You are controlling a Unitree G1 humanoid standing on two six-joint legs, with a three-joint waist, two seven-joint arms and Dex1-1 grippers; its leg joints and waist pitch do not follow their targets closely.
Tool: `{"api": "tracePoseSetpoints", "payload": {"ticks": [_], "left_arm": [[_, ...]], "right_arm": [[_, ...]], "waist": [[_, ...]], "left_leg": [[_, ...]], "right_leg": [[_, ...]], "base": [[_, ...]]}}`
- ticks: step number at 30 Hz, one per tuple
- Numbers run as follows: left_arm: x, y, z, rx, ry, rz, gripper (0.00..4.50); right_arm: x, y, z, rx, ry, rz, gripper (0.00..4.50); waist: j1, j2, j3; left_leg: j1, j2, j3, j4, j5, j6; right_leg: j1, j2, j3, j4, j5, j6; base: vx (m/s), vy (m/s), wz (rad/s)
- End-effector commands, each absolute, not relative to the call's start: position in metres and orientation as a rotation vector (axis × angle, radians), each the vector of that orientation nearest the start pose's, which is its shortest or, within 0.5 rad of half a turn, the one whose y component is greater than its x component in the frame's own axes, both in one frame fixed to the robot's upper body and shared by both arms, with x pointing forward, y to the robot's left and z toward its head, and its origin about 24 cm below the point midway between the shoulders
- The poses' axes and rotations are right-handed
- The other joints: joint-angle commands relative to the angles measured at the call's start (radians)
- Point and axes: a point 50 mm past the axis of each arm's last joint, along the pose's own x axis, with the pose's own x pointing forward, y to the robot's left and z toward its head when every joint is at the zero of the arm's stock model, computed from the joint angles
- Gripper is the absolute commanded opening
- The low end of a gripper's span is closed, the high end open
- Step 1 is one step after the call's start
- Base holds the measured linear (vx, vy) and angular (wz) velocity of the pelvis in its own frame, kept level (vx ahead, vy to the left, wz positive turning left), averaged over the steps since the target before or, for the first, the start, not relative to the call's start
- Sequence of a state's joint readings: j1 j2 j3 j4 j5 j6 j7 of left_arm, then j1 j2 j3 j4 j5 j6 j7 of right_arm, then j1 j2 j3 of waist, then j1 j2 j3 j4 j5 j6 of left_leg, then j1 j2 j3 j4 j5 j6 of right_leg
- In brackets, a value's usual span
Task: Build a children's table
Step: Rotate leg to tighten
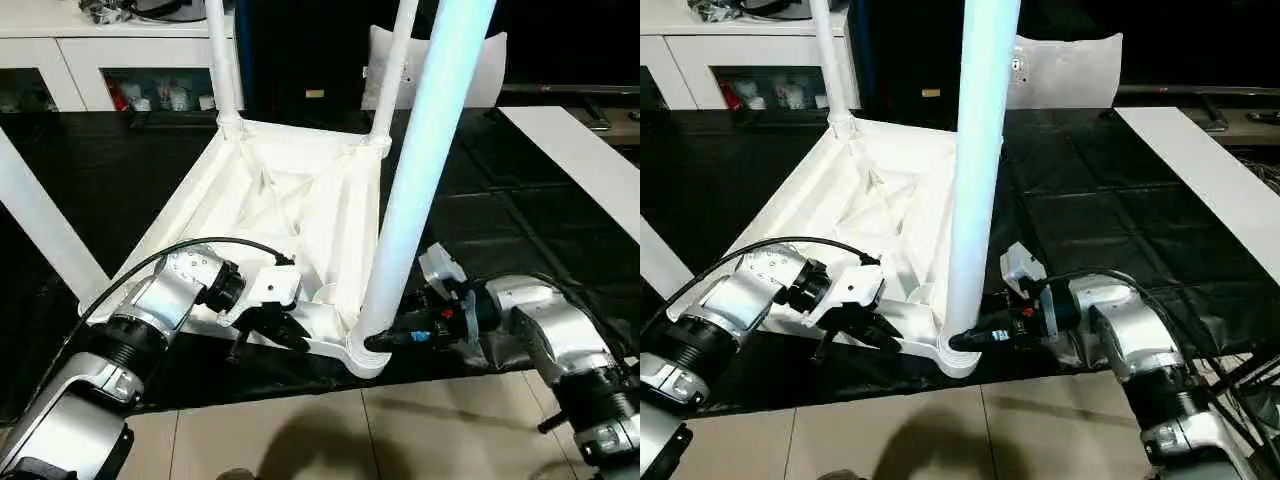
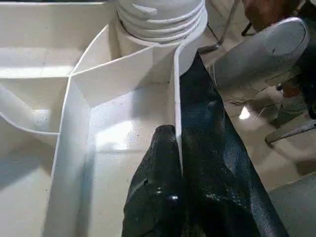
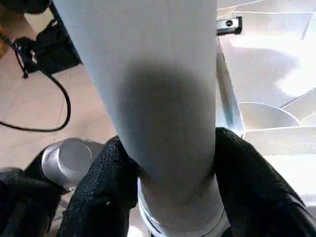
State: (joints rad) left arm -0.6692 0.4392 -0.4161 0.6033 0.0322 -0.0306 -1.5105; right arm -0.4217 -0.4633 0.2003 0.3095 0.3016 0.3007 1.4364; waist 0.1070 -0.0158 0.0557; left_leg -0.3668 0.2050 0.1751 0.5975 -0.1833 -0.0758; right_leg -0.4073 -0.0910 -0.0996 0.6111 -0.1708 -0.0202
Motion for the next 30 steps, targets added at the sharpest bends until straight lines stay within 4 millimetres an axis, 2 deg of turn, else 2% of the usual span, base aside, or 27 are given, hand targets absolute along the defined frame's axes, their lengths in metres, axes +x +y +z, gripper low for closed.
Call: {"api": "tracePoseSetpoints", "payload": {"ticks": [1, 4, 6, 7, 9, 10, 12, 13, 14, 15, 17, 18, 19, 20, 22, 23, 24, 25, 26, 27, 28, 30], "left_arm": [[0.309, 0.120, 0.066, 0.581, 0.485, -1.671, 0.00], [0.312, 0.117, 0.068, 0.512, 0.483, -1.600, 0.00], [0.314, 0.113, 0.070, 0.460, 0.475, -1.542, 0.00], [0.316, 0.110, 0.071, 0.433, 0.467, -1.500, 0.00], [0.320, 0.103, 0.074, 0.395, 0.449, -1.424, 0.00], [0.324, 0.095, 0.078, 0.355, 0.429, -1.352, 0.00], [0.329, 0.088, 0.082, 0.328, 0.409, -1.285, 0.00], [0.330, 0.087, 0.082, 0.325, 0.405, -1.274, 0.00], [0.331, 0.084, 0.083, 0.319, 0.401, -1.254, 0.00], [0.332, 0.081, 0.085, 0.314, 0.394, -1.231, 0.00], [0.340, 0.075, 0.089, 0.317, 0.366, -1.126, 0.00], [0.342, 0.074, 0.090, 0.326, 0.360, -1.101, 0.00], [0.342, 0.074, 0.090, 0.326, 0.360, -1.101, 0.00], [0.346, 0.067, 0.095, 0.316, 0.324, -1.030, 0.00], [0.348, 0.062, 0.099, 0.301, 0.304, -0.977, 0.00], [0.347, 0.059, 0.100, 0.302, 0.293, -0.961, 0.00], [0.347, 0.058, 0.101, 0.310, 0.285, -0.957, 0.00], [0.346, 0.058, 0.100, 0.315, 0.282, -0.958, 0.00], [0.345, 0.057, 0.099, 0.323, 0.281, -0.966, 0.00], [0.344, 0.058, 0.099, 0.334, 0.278, -0.981, 0.00], [0.343, 0.058, 0.098, 0.341, 0.277, -0.991, 0.00], [0.341, 0.061, 0.095, 0.360, 0.284, -1.020, 0.00]], "right_arm": [[0.273, -0.143, 0.066, 0.038, 0.380, 1.552, 2.01], [0.271, -0.139, 0.058, 0.033, 0.407, 1.466, 2.01], [0.274, -0.133, 0.054, 0.043, 0.406, 1.375, 2.01], [0.277, -0.129, 0.053, 0.064, 0.390, 1.310, 2.01], [0.283, -0.120, 0.052, 0.108, 0.376, 1.200, 2.01], [0.287, -0.112, 0.051, 0.134, 0.371, 1.099, 2.00], [0.292, -0.104, 0.049, 0.151, 0.376, 1.016, 2.00], [0.293, -0.103, 0.049, 0.151, 0.377, 1.005, 2.00], [0.295, -0.099, 0.048, 0.144, 0.372, 0.970, 2.00], [0.297, -0.096, 0.048, 0.145, 0.368, 0.929, 2.00], [0.306, -0.086, 0.047, 0.155, 0.370, 0.801, 2.00], [0.308, -0.084, 0.046, 0.148, 0.367, 0.765, 1.99], [0.308, -0.084, 0.046, 0.148, 0.367, 0.765, 1.99], [0.316, -0.080, 0.048, 0.158, 0.329, 0.655, 1.99], [0.319, -0.076, 0.050, 0.186, 0.303, 0.599, 1.99], [0.320, -0.075, 0.053, 0.191, 0.277, 0.585, 2.34], [0.320, -0.075, 0.055, 0.183, 0.244, 0.574, 2.68], [0.321, -0.075, 0.057, 0.177, 0.230, 0.569, 2.68], [0.321, -0.075, 0.058, 0.171, 0.214, 0.555, 2.72], [0.321, -0.077, 0.058, 0.161, 0.202, 0.547, 2.78], [0.321, -0.078, 0.058, 0.155, 0.196, 0.542, 3.02], [0.319, -0.083, 0.058, 0.149, 0.186, 0.551, 3.12]], "waist": [[-0.006, -0.004, -0.071], [-0.006, 0.001, -0.063], [-0.015, -0.002, -0.054], [-0.018, -0.001, -0.053], [-0.036, -0.005, -0.051], [-0.044, -0.005, -0.050], [-0.074, 0.000, -0.052], [-0.082, 0.001, -0.054], [-0.094, 0.009, -0.056], [-0.105, 0.014, -0.058], [-0.115, 0.012, -0.057], [-0.124, 0.009, -0.056], [-0.126, 0.008, -0.055], [-0.127, 0.010, -0.055], [-0.127, 0.009, -0.060], [-0.125, 0.010, -0.062], [-0.119, 0.011, -0.068], [-0.117, 0.009, -0.070], [-0.115, 0.007, -0.072], [-0.114, 0.006, -0.073], [-0.113, 0.005, -0.077], [-0.107, 0.008, -0.082]], "left_leg": [[0.013, 0.034, -0.001, -0.069, -0.176, 0.041], [0.017, 0.032, -0.002, -0.074, -0.225, 0.022], [0.026, 0.027, -0.007, -0.077, -0.313, -0.002], [0.029, 0.024, -0.009, -0.076, -0.331, -0.005], [0.030, 0.016, -0.016, -0.072, -0.359, -0.019], [0.027, 0.015, -0.018, -0.073, -0.361, -0.024], [0.023, 0.014, -0.026, -0.072, -0.388, -0.034], [0.019, 0.014, -0.029, -0.073, -0.394, -0.032], [0.014, 0.019, -0.034, -0.078, -0.406, -0.021], [0.015, 0.025, -0.038, -0.082, -0.426, -0.015], [0.014, 0.023, -0.040, -0.083, -0.435, -0.014], [0.025, 0.016, -0.035, -0.077, -0.446, -0.013], [0.026, 0.014, -0.033, -0.075, -0.443, -0.009], [0.024, 0.014, -0.032, -0.074, -0.430, -0.002], [0.020, 0.015, -0.030, -0.074, -0.401, 0.001], [0.018, 0.016, -0.029, -0.075, -0.383, 0.005], [0.011, 0.021, -0.025, -0.079, -0.321, 0.014], [0.008, 0.022, -0.023, -0.078, -0.298, 0.019], [0.001, 0.022, -0.019, -0.078, -0.252, 0.034], [0.001, 0.022, -0.017, -0.077, -0.240, 0.039], [0.002, 0.020, -0.013, -0.072, -0.214, 0.050], [-0.004, 0.019, -0.010, -0.067, -0.140, 0.070]], "right_leg": [[0.055, -0.059, 0.055, -0.074, -0.256, -0.196], [0.051, -0.061, 0.054, -0.086, -0.349, -0.174], [0.046, -0.063, 0.048, -0.104, -0.506, -0.127], [0.045, -0.064, 0.045, -0.112, -0.550, -0.114], [0.043, -0.064, 0.033, -0.128, -0.656, -0.059], [0.044, -0.063, 0.030, -0.130, -0.668, -0.049], [0.047, -0.063, 0.012, -0.140, -0.683, -0.027], [0.053, -0.063, 0.007, -0.141, -0.674, -0.023], [0.061, -0.064, 0.001, -0.143, -0.638, -0.025], [0.063, -0.064, -0.002, -0.143, -0.583, -0.042], [0.060, -0.064, -0.001, -0.141, -0.548, -0.063], [0.048, -0.064, 0.000, -0.147, -0.561, -0.075], [0.047, -0.063, 0.001, -0.148, -0.566, -0.076], [0.047, -0.065, 0.004, -0.147, -0.570, -0.078], [0.049, -0.065, 0.008, -0.144, -0.537, -0.087], [0.051, -0.065, 0.011, -0.141, -0.511, -0.094], [0.053, -0.062, 0.024, -0.124, -0.386, -0.132], [0.055, -0.061, 0.027, -0.117, -0.343, -0.145], [0.059, -0.058, 0.031, -0.105, -0.276, -0.167], [0.059, -0.057, 0.032, -0.103, -0.267, -0.174], [0.057, -0.057, 0.036, -0.098, -0.242, -0.187], [0.065, -0.058, 0.040, -0.086, -0.157, -0.209]], "base": [[0.000, 0.000, 0.00], [0.000, 0.000, 0.00], [0.000, 0.000, 0.00], [0.000, 0.000, 0.00], [0.000, 0.000, 0.00], [0.000, 0.000, 0.00], [0.000, 0.000, 0.00], [0.000, 0.000, 0.00], [0.000, 0.000, 0.00], [0.000, 0.000, 0.00], [0.000, 0.000, 0.00], [0.000, 0.000, 0.00], [0.000, 0.000, 0.00], [0.000, 0.000, 0.00], [0.000, 0.000, 0.00], [0.000, 0.000, 0.00], [0.000, 0.000, 0.00], [0.000, 0.000, 0.00], [0.000, 0.000, 0.00], [0.056, -0.020, 0.01], [0.056, -0.020, 0.01], [0.058, -0.034, -0.01]]}}
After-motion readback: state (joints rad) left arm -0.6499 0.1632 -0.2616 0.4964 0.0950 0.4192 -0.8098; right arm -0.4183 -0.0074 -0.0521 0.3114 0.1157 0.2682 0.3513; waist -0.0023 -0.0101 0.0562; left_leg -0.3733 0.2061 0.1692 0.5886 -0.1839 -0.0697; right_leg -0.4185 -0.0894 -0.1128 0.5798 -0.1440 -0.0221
